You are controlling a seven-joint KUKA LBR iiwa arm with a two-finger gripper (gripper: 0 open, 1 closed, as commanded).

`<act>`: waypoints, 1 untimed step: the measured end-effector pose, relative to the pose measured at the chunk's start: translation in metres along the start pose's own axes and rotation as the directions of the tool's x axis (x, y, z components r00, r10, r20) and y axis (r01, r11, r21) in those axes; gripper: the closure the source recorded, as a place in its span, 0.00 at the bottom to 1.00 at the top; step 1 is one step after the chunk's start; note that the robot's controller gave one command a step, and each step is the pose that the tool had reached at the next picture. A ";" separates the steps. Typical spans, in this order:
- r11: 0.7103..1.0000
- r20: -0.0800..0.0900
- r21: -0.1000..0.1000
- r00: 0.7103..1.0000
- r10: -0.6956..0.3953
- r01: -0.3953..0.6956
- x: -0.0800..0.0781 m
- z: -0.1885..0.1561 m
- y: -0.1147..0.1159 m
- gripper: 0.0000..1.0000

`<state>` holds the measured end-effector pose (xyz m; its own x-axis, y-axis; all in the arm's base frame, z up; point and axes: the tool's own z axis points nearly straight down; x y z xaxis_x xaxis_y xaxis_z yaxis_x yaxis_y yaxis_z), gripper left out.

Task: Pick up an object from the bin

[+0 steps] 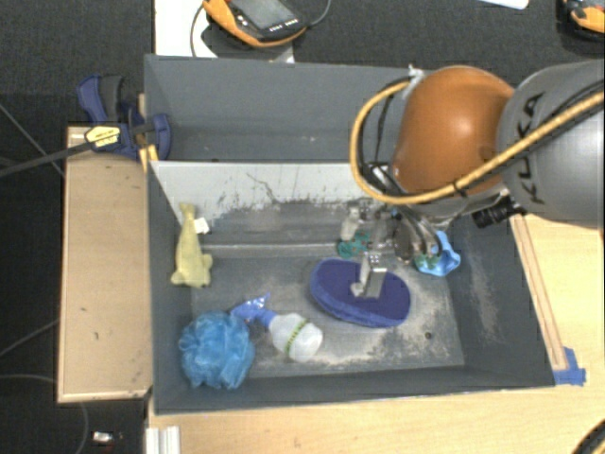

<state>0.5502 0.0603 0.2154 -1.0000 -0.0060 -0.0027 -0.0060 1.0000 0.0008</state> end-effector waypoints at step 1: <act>0.988 0.004 0.000 0.988 -0.156 0.156 0.001 0.016 0.004 0.00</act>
Offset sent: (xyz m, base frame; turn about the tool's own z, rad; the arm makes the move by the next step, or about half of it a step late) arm -0.0237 0.0117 -0.0459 -0.2967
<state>0.5497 0.0642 0.1993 -0.9868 -0.1615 -0.0067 -0.1615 0.9869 -0.0002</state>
